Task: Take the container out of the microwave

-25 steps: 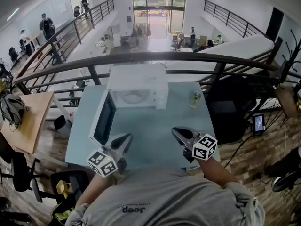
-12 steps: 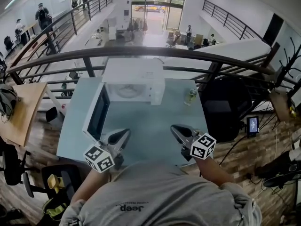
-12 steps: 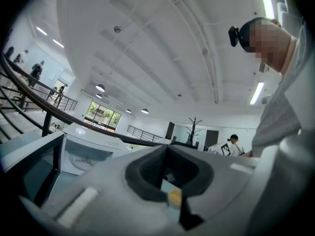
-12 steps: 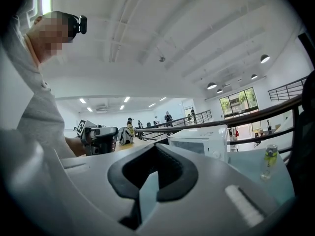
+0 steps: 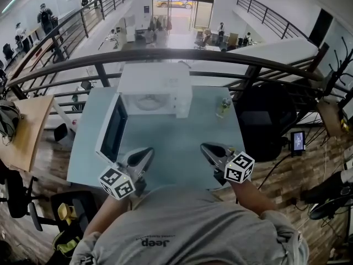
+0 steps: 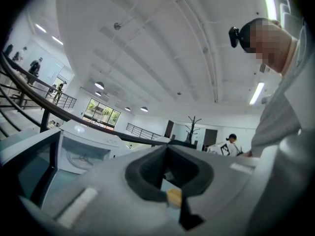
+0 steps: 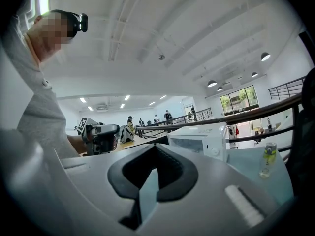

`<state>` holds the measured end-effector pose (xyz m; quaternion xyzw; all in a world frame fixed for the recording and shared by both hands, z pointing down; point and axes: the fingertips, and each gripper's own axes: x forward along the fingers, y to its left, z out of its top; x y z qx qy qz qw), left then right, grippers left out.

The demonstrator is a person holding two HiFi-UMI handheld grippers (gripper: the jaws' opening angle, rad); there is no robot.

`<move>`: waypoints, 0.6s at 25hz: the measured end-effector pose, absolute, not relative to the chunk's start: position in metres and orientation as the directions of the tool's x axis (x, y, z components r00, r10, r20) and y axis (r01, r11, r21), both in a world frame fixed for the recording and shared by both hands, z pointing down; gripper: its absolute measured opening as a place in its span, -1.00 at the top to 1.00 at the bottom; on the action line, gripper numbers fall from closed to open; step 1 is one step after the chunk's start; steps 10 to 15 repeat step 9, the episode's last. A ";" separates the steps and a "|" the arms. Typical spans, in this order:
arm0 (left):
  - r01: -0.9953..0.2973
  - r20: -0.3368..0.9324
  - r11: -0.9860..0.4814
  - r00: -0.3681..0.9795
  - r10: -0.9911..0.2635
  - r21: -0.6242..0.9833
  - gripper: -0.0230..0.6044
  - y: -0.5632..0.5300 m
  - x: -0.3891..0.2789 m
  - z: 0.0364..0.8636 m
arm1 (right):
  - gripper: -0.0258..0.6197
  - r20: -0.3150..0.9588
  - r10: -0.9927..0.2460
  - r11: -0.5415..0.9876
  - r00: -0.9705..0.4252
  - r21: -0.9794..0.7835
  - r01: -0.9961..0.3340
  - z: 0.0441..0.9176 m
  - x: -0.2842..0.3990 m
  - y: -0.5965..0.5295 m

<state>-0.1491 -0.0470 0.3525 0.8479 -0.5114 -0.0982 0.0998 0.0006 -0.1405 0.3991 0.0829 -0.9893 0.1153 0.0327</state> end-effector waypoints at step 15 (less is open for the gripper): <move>-0.847 -0.061 -0.453 0.455 -0.888 0.278 0.83 -0.053 -0.151 0.350 | 0.91 0.087 -0.157 0.960 -0.984 -0.218 -0.173 0.399 0.002 -0.146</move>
